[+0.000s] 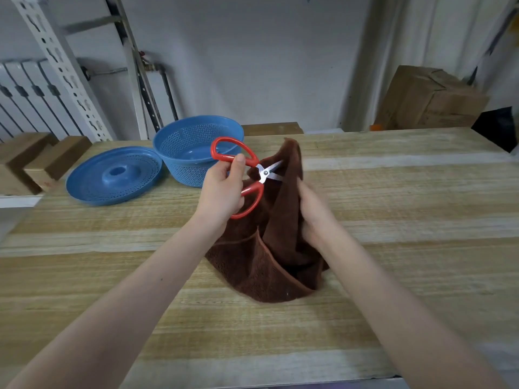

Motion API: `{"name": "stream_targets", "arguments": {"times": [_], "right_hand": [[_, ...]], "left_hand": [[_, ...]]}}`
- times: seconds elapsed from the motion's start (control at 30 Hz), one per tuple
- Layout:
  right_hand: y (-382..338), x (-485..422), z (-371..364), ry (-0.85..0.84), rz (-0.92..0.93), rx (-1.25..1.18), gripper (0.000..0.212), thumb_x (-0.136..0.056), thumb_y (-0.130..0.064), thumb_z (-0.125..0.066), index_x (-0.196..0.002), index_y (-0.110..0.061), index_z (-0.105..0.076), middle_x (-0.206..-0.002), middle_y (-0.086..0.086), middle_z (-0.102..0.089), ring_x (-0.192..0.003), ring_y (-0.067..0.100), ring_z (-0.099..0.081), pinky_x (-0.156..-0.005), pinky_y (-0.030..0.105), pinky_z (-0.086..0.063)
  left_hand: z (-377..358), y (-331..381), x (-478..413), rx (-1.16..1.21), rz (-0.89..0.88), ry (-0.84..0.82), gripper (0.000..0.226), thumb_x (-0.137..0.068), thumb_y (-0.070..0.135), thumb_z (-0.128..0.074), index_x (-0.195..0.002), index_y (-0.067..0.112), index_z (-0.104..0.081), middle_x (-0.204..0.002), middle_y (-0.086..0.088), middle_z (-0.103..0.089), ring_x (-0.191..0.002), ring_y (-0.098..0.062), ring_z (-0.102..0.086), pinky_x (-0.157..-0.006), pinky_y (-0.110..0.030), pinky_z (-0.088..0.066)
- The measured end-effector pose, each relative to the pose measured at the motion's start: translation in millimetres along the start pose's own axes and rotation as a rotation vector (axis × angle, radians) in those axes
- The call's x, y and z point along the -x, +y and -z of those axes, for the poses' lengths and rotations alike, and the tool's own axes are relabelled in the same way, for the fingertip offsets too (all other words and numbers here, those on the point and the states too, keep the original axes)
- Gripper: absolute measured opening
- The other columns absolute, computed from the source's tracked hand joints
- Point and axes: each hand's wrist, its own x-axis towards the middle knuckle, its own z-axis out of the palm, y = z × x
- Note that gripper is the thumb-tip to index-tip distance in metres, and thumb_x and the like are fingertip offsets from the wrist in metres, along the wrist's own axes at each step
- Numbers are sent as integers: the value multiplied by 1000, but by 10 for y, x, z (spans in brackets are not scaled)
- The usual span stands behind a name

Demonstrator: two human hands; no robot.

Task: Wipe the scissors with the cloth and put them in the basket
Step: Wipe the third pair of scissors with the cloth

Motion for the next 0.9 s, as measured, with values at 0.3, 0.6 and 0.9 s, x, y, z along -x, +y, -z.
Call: {"name": "stream_targets", "arguments": {"times": [0.3,0.6,0.9], "right_hand": [[-96,63,-150,60,212,-10,16,-87,-13,-70,-102,-6,-71,-88,9,-75,-80,22,-72,-70,33,-57],[-92,108,-209,142,47,-243,30,-94,-32,-61,-104,-6,-72,-93,13,-74,-84,29,-73,-79,40,-60],[17,41,-212,147,133,-117,22,-81,-13,-77,-99,1,-74,-91,15,-75,-83,27,-73,-71,35,-58]], "left_hand": [[-236,-78,119,249,11,59,36,-105,30,-37,-72,17,-44,-41,13,-26,-30,-2,-20,-33,-13,-16],[-247,-65,86,316,-69,36,25,-105,23,-39,-90,19,-59,-46,9,-26,-34,-4,-18,-35,-14,-16],[-228,-176,19,204,-38,34,16,-100,21,-50,-88,12,-55,-43,10,-42,-28,-1,-28,-32,-12,-21]]}}
